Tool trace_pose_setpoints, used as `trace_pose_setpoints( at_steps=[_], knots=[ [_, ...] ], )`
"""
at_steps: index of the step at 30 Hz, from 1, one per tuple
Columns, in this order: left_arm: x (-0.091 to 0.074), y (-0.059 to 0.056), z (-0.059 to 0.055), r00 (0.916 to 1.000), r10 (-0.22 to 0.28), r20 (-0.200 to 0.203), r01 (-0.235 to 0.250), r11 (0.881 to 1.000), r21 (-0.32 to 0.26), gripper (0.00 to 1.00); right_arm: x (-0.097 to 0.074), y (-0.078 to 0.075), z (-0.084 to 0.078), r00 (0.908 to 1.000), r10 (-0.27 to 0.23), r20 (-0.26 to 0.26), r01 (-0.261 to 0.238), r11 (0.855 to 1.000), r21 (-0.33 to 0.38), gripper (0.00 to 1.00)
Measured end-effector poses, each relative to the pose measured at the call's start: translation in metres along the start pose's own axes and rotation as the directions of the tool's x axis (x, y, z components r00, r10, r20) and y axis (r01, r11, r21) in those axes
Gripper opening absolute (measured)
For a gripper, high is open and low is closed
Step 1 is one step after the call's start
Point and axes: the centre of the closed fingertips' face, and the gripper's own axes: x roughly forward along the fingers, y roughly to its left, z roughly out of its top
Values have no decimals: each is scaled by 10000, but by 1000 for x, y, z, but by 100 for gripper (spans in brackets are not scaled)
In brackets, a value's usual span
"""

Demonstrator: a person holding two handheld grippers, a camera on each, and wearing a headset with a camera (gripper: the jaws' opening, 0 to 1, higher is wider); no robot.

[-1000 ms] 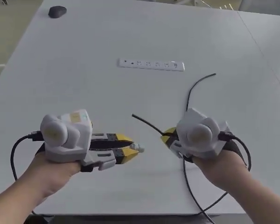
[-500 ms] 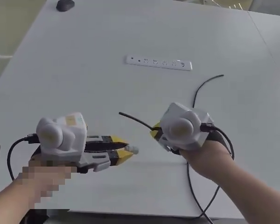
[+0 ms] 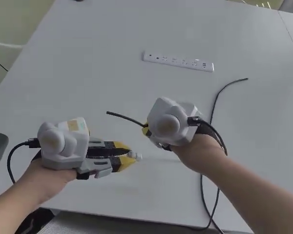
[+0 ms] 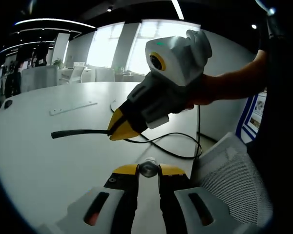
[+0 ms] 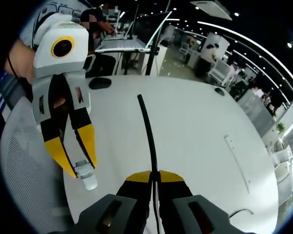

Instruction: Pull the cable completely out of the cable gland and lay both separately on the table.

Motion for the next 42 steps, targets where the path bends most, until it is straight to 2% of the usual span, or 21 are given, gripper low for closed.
trace_pose_setpoints(
  at_steps=[5,9,12,14,17,20,23,30,33,38,39,42],
  knots=[
    [-1,7,-11,9998,173,-90,-173,9998,-25,15,18,11,7,9995,315,-60,-318,9982,-507,0],
    [-3,16,-19,9991,423,10,-422,9985,-337,15,35,21,10,9976,689,-44,-691,9944,-801,0],
    [-3,22,-28,9983,587,-49,-589,9965,-597,15,46,27,7,9958,896,-185,-909,9919,-891,0],
    [-4,28,-33,9978,649,112,-636,9935,-946,15,56,35,2,9931,1079,-461,-1127,9866,-1179,0],
    [-4,36,-44,9962,853,-152,-863,9922,-905,15,70,42,-5,9891,1282,-727,-1368,9820,-1305,0],
    [-5,42,-52,9951,956,-270,-977,9907,-942,15,79,44,-6,9869,1435,-735,-1512,9821,-1120,0],
    [-7,48,-58,9930,1154,-268,-1177,9870,-1094,15,85,45,-6,9850,1597,-653,-1637,9846,-615,0],
    [-7,57,-76,9916,1217,-429,-1268,9806,-1496,15,99,55,-16,9778,1923,-829,-1976,9783,-623,0],
    [-7,60,-84,9898,1295,-597,-1371,9791,-1499,15,106,58,-24,9750,1997,-978,-2063,9765,-622,0],
    [-5,61,-93,9882,1318,-783,-1427,9775,-1555,16,112,61,-28,9726,2080,-1036,-2131,9761,-413,0],
    [-4,61,-95,9880,1314,-816,-1429,9773,-1565,16,113,60,-24,9753,2076,-748,-2112,9765,-433,0],
    [-4,61,-96,9872,1299,-920,-1438,9757,-1654,16,112,58,-24,9747,2093,-779,-2116,9771,-220,0]
  ],
)
